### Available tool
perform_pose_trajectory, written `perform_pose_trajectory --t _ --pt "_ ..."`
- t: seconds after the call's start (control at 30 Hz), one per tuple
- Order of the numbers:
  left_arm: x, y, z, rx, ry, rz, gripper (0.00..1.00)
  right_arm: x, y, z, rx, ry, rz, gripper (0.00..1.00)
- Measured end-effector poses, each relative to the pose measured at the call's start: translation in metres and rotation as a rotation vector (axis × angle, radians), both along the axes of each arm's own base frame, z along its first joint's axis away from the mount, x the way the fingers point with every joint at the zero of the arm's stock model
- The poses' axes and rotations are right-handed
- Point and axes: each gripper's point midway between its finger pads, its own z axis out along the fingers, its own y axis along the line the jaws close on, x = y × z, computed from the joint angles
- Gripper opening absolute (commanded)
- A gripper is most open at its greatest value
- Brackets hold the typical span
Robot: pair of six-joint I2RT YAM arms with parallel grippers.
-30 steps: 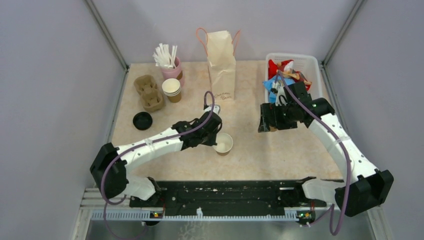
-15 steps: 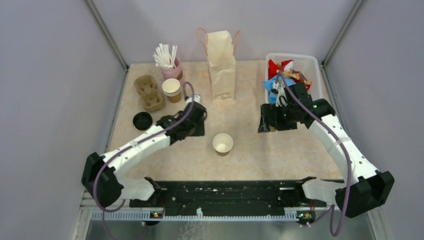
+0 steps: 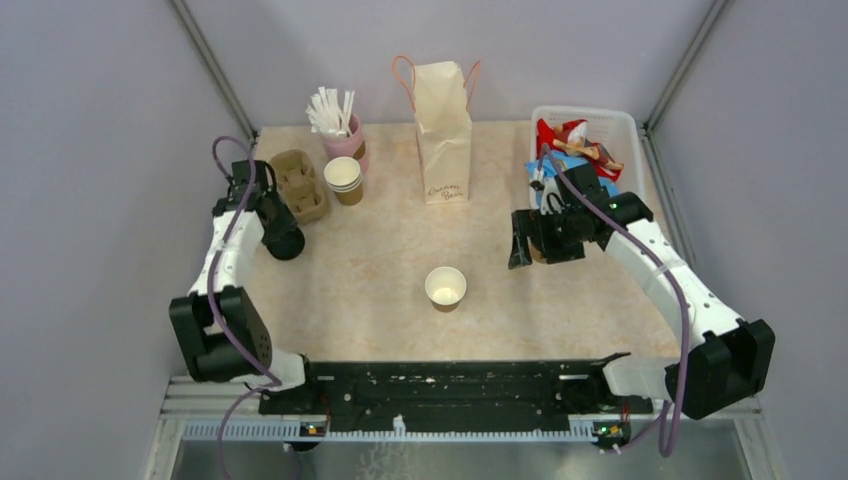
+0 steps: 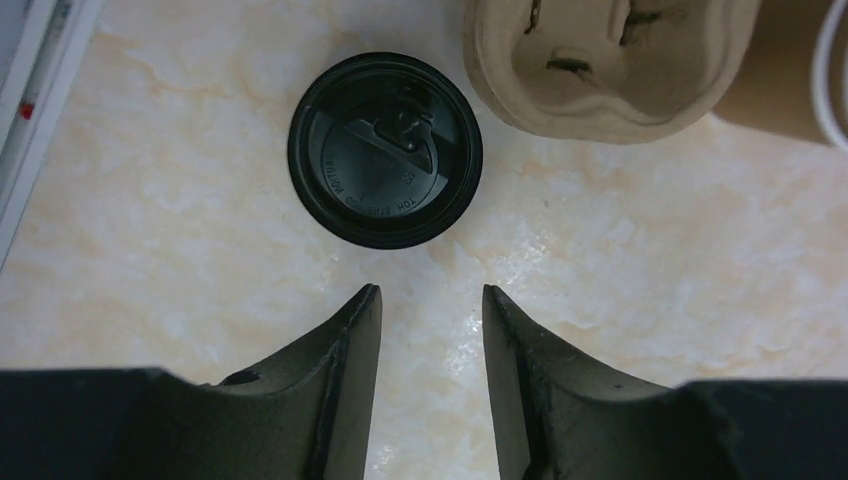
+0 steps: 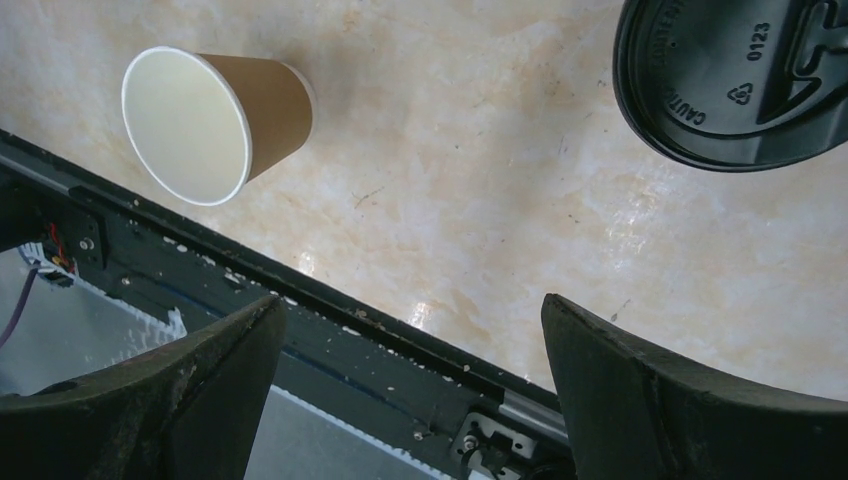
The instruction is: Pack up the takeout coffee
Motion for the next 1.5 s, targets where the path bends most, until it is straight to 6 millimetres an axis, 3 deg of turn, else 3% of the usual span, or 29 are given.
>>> perform_pose_trajectory --t 0.13,0.3,0.57,1.23,1.5 --pt "0.012 -0.001 -0.031 -0.012 0.096 -0.077 0.53 -0.001 0.005 -0.008 -0.014 0.024 0.027 0.98" --pt "0.038 0.001 -0.051 -0.021 0.146 -0.153 0.42 0.002 0.008 -0.013 -0.021 0.036 0.035 0.98" --pt "0.052 0.004 -0.06 -0.016 0.156 -0.187 0.37 0.005 0.008 -0.014 -0.029 0.026 0.038 0.98" --pt "0.055 0.004 -0.084 -0.029 0.201 -0.196 0.31 0.005 0.008 -0.02 -0.039 0.047 0.04 0.98" --pt "0.061 0.005 -0.085 -0.028 0.201 -0.198 0.23 0.006 0.008 -0.02 -0.038 0.047 0.04 0.98"
